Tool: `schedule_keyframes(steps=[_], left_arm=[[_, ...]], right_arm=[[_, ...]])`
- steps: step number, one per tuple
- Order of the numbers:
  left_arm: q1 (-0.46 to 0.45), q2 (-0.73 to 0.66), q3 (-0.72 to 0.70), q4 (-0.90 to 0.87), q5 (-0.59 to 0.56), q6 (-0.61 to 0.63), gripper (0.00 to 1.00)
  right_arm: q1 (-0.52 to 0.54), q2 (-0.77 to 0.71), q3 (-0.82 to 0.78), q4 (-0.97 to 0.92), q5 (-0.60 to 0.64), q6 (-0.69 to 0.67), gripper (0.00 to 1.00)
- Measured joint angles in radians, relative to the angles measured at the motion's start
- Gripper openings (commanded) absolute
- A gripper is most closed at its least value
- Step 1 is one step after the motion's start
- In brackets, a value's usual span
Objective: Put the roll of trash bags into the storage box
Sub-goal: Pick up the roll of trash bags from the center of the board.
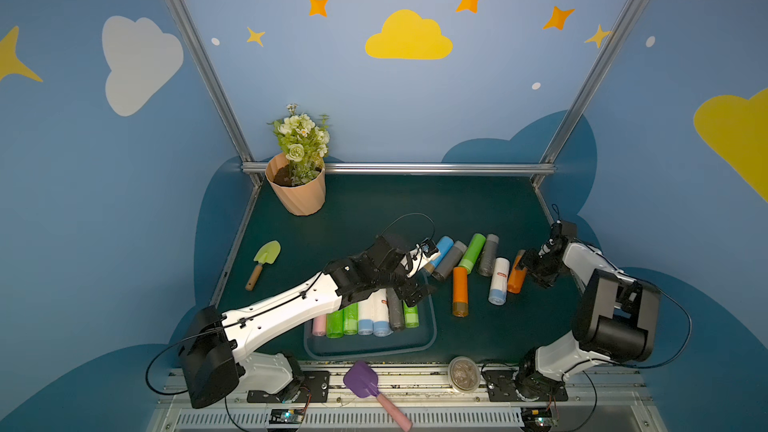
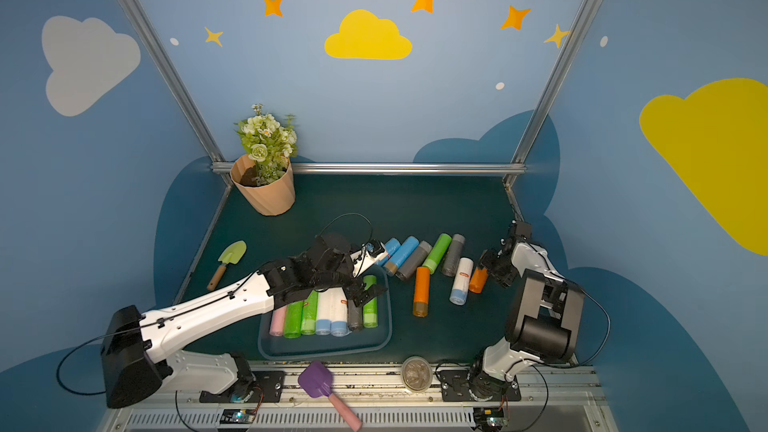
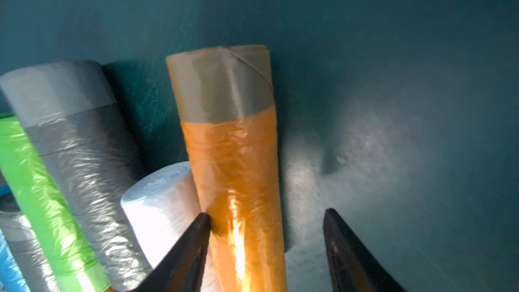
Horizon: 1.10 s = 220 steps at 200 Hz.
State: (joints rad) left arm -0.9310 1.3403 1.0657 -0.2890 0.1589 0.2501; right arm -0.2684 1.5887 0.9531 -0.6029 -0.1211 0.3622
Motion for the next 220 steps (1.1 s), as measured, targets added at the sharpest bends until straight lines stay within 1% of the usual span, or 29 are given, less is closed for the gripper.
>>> schedule_keyframes(steps=[15, 45, 77, 101, 119, 148, 174, 202, 220], left_arm=[[0.001, 0.004, 0.004, -0.002, 0.003, 0.000, 1.00], [0.001, 0.006, 0.015, -0.007, 0.010, -0.001, 1.00], [0.001, 0.006, 0.017, -0.009, 0.011, -0.002, 1.00], [0.001, 0.006, 0.017, -0.010, 0.012, -0.003, 1.00], [0.001, 0.006, 0.017, -0.013, 0.012, -0.003, 1.00], [0.011, 0.006, 0.019, -0.029, 0.013, 0.005, 1.00], [0.077, 0.008, 0.034, -0.069, 0.064, 0.027, 1.00], [0.203, -0.001, 0.044, -0.111, 0.147, 0.087, 1.00], [0.282, -0.045, 0.002, -0.114, 0.190, 0.146, 1.00]], right_arm=[[0.014, 0.014, 0.009, 0.005, -0.001, 0.000, 0.53], [0.038, 0.047, 0.025, 0.015, 0.005, -0.003, 0.49], [0.042, 0.059, 0.031, 0.015, 0.014, -0.006, 0.35], [0.042, 0.058, 0.031, 0.015, 0.026, -0.009, 0.27], [0.041, 0.055, 0.032, 0.014, 0.032, -0.016, 0.23], [0.048, 0.017, 0.026, 0.003, 0.040, -0.028, 0.22], [0.074, -0.083, 0.020, -0.019, 0.054, -0.032, 0.22], [0.132, -0.200, 0.021, -0.062, 0.049, -0.048, 0.22], [0.177, -0.255, 0.024, -0.098, 0.029, -0.064, 0.22]])
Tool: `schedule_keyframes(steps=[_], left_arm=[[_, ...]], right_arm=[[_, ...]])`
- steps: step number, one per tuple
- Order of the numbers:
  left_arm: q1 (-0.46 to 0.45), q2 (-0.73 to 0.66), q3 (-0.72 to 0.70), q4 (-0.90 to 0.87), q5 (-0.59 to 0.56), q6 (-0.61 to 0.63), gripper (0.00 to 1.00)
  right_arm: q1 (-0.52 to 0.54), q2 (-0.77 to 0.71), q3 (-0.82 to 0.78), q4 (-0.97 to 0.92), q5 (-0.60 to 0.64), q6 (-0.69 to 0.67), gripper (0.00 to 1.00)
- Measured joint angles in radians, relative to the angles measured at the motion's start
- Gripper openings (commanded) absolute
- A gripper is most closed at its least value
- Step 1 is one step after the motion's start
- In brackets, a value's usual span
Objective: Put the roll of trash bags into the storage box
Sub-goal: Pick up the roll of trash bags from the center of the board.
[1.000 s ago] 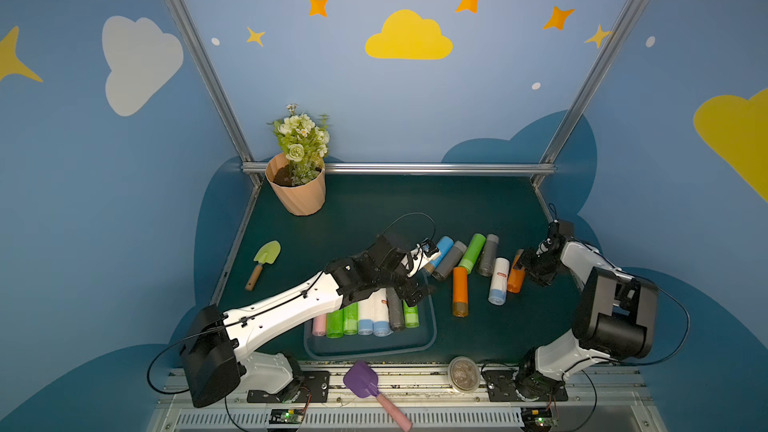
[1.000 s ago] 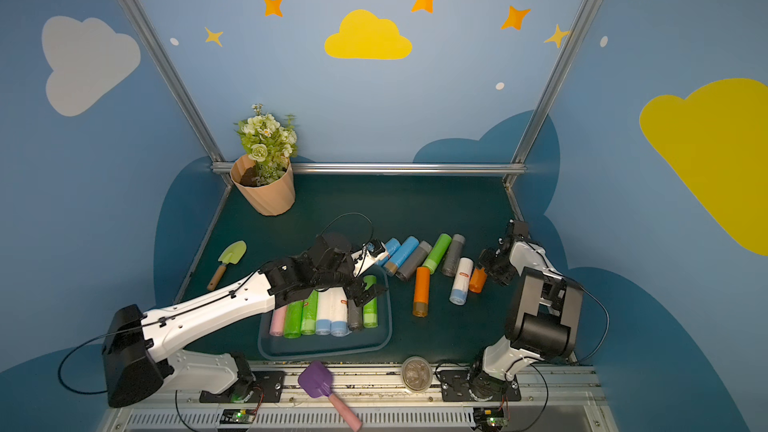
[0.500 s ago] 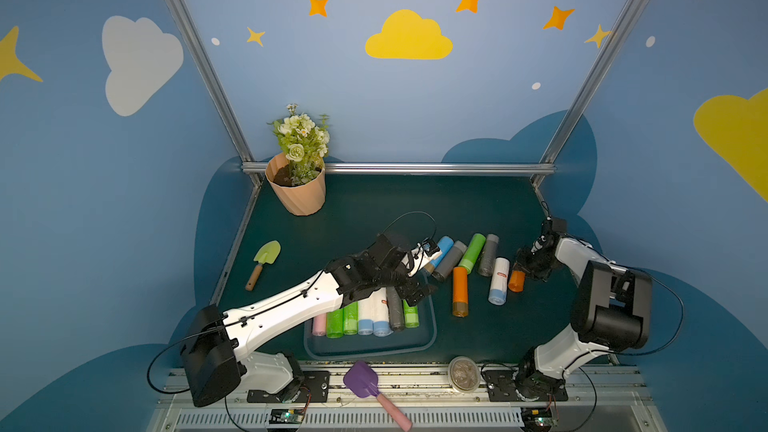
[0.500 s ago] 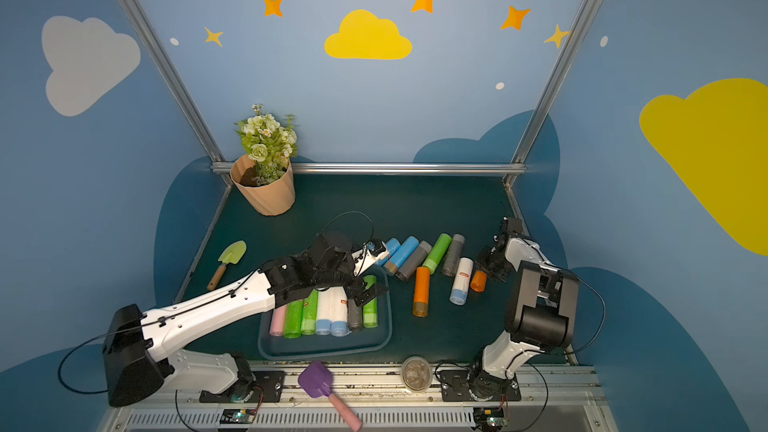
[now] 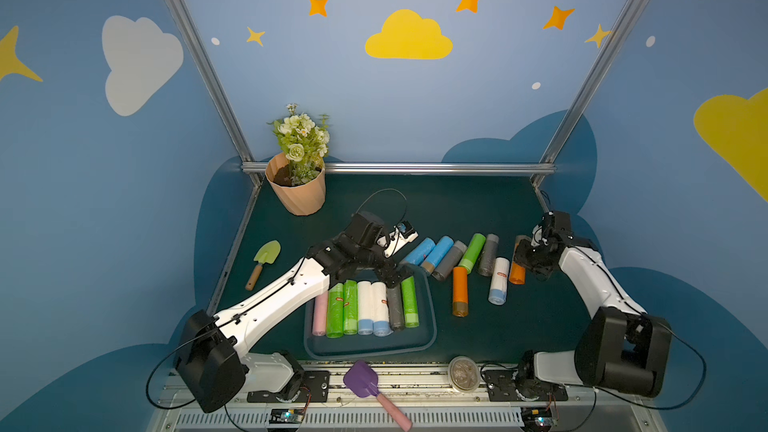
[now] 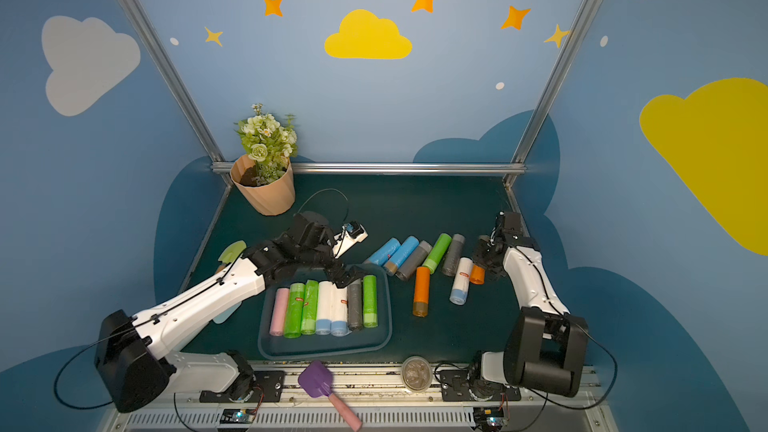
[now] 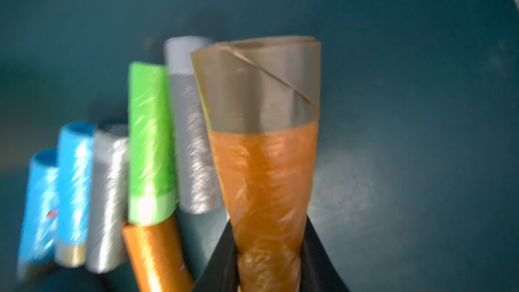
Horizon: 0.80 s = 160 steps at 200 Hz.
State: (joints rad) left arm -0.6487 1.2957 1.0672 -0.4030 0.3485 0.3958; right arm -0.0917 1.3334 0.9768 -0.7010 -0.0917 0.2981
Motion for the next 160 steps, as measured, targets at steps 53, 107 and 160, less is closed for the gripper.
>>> schedule_keyframes(steps=[53, 107, 160], left_arm=[[0.140, -0.172, -0.140, -0.061, 0.146, 0.261, 1.00], [0.196, -0.178, -0.145, -0.101, 0.240, 0.363, 1.00], [0.155, -0.247, -0.153, -0.164, 0.259, 0.335, 1.00]], right_arm=[[0.239, -0.139, 0.019, -0.111, -0.053, 0.020, 0.21], [0.545, -0.221, 0.076, -0.193, -0.016, 0.175, 0.21], [0.888, -0.141, 0.120, -0.208, 0.113, 0.366, 0.20]])
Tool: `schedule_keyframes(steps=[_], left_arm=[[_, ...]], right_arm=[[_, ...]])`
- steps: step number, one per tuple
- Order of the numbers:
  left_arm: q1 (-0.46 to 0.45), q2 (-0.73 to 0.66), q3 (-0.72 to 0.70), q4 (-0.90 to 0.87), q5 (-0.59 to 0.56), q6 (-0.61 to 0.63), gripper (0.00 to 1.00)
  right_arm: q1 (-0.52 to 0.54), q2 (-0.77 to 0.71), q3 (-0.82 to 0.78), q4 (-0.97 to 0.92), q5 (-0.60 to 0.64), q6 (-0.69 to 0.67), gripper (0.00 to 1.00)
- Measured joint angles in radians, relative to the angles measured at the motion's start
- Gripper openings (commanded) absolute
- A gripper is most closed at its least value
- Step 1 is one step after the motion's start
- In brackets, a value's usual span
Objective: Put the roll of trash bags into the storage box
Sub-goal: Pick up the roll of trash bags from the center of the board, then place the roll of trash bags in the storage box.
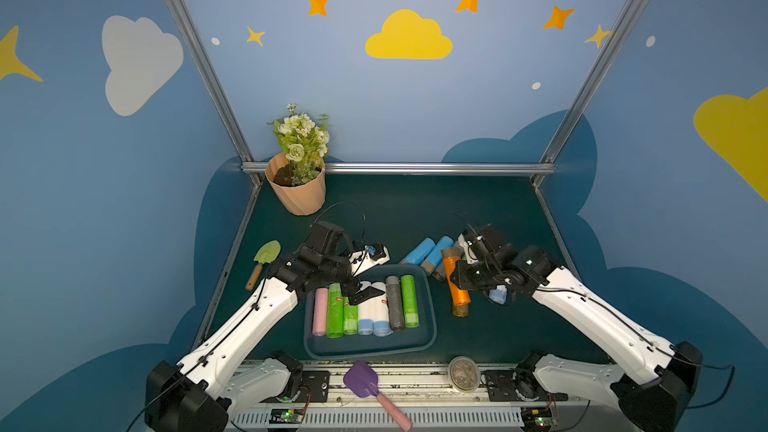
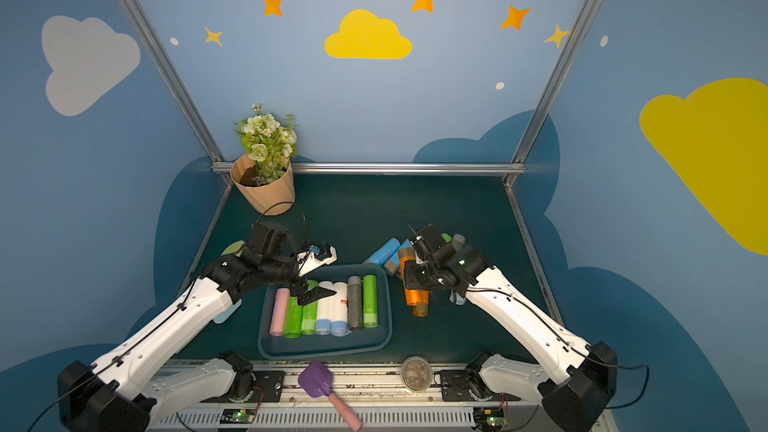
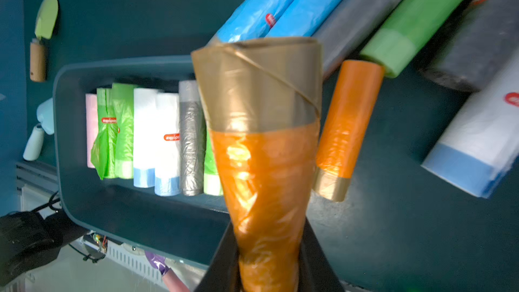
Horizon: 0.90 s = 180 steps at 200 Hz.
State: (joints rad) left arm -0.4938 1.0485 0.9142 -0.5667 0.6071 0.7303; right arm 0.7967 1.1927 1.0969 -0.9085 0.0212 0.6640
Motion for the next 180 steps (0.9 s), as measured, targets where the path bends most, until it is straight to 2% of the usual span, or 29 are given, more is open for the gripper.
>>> schedule_keyframes(steps=[34, 77, 180], left_arm=[[-0.046, -0.185, -0.110, 0.003, -0.025, -0.056, 1.00], [-0.053, -0.408, -0.309, 0.071, -0.093, -0.127, 1.00], [-0.077, -0.402, -0.324, 0.114, -0.127, -0.140, 1.00]], right_arm=[[0.138, 0.119, 0.023, 0.000, 0.073, 0.101, 0.20], [0.219, 0.244, 0.077, 0.013, 0.129, 0.176, 0.19], [0.295, 0.373, 0.115, 0.032, 0.182, 0.288, 0.19]])
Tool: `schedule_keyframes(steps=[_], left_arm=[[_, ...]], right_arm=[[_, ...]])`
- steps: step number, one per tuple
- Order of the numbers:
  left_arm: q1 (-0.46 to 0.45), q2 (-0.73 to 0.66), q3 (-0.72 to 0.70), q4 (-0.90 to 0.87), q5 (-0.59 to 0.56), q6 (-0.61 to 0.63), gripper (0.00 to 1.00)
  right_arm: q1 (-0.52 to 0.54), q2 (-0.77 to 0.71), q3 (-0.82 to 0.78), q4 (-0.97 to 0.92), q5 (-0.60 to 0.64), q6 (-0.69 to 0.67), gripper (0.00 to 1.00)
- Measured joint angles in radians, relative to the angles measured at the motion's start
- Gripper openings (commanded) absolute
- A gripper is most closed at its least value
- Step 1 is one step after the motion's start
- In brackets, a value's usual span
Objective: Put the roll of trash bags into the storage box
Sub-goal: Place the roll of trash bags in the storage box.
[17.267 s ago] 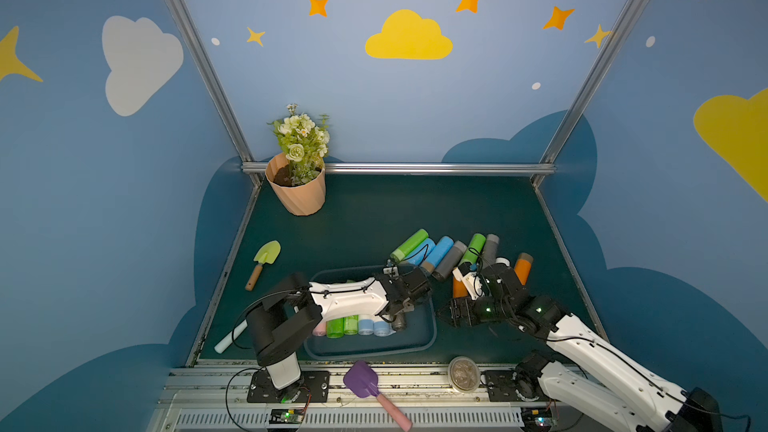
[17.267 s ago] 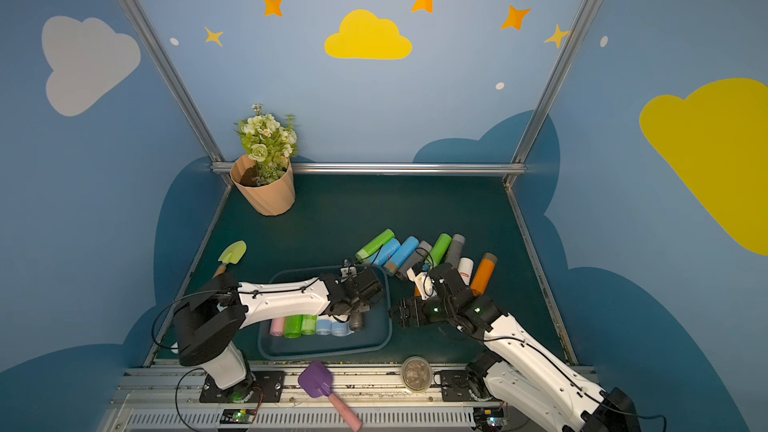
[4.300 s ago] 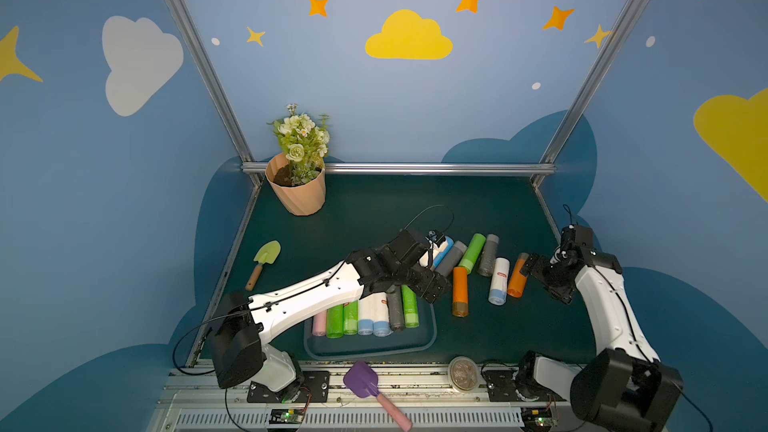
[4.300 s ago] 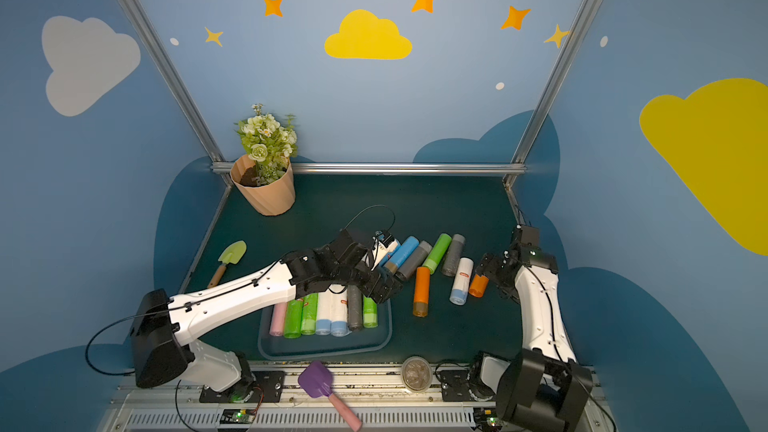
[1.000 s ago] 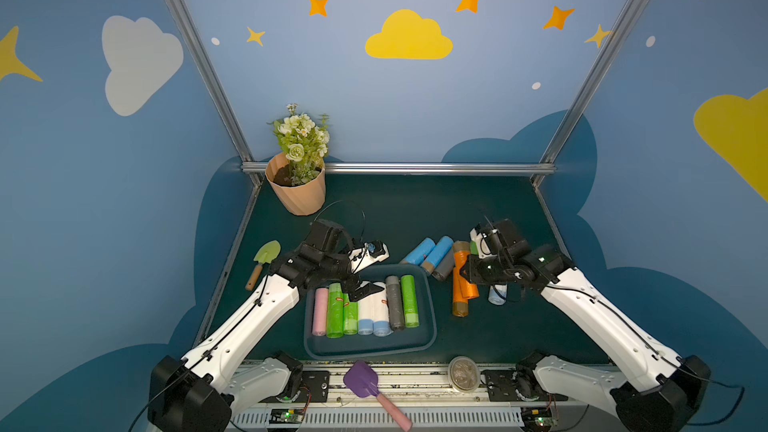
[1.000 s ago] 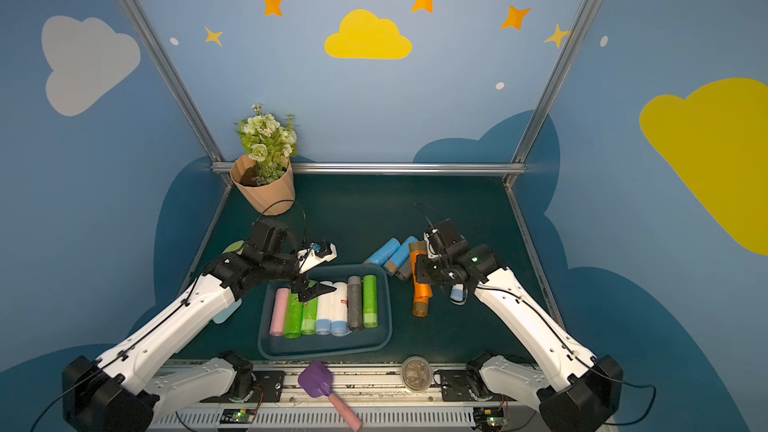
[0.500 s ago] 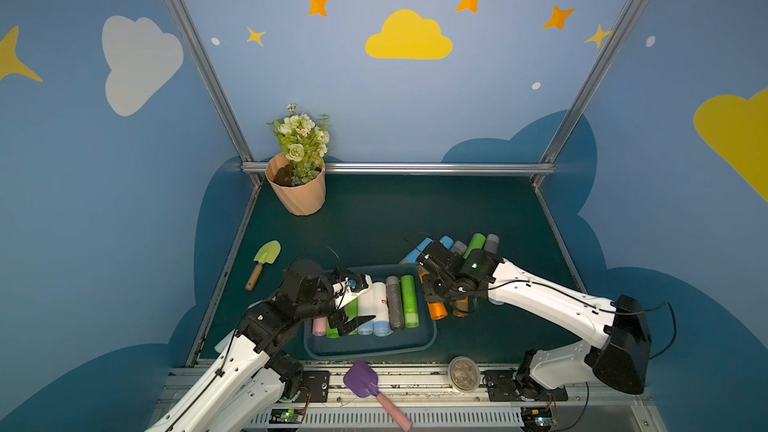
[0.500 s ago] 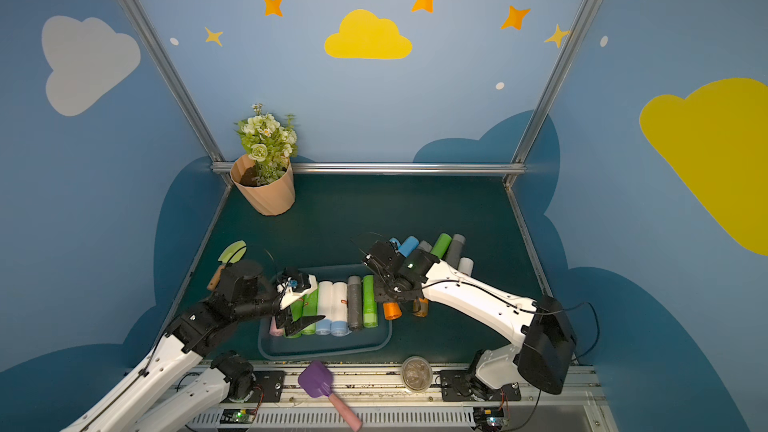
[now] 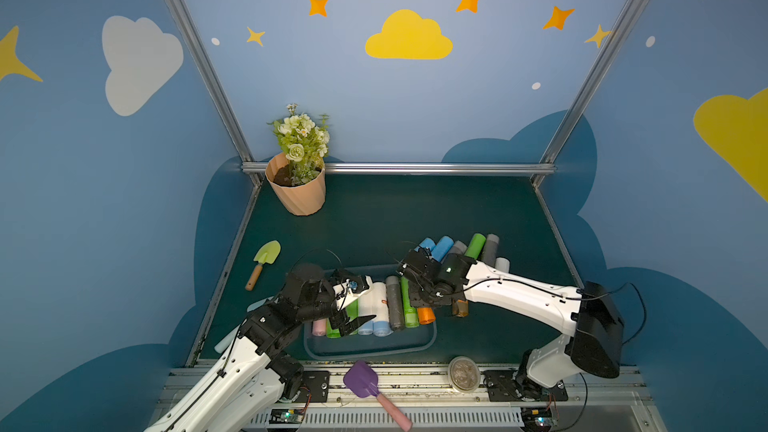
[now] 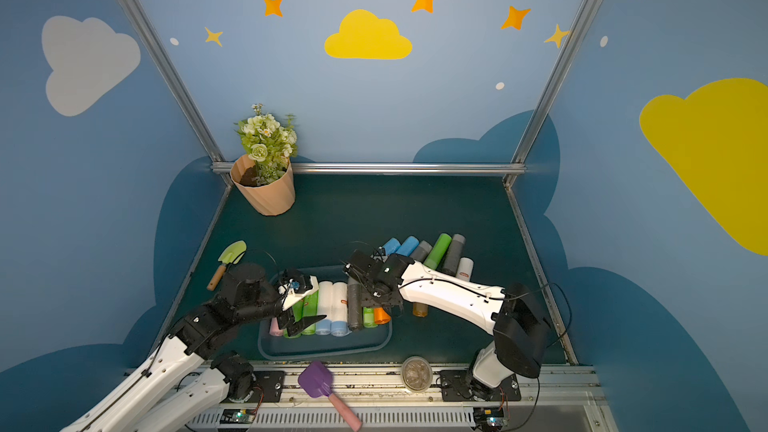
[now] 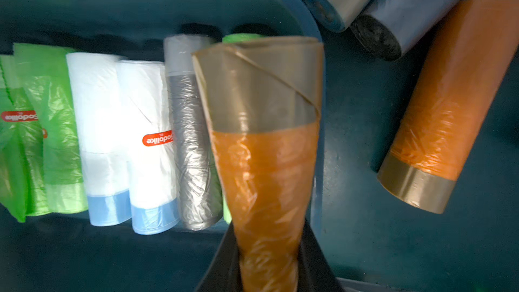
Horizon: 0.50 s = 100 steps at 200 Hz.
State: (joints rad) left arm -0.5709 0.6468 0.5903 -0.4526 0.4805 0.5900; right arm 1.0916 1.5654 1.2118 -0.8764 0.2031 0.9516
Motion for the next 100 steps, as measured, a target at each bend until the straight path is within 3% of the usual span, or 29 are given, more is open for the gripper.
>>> schedule_keyframes(steps=[100], left_arm=[[-0.008, -0.009, 0.000, -0.001, 0.000, 0.001, 1.00]], right_arm=[[0.025, 0.155, 0.066, -0.068, 0.053, 0.062, 0.18]])
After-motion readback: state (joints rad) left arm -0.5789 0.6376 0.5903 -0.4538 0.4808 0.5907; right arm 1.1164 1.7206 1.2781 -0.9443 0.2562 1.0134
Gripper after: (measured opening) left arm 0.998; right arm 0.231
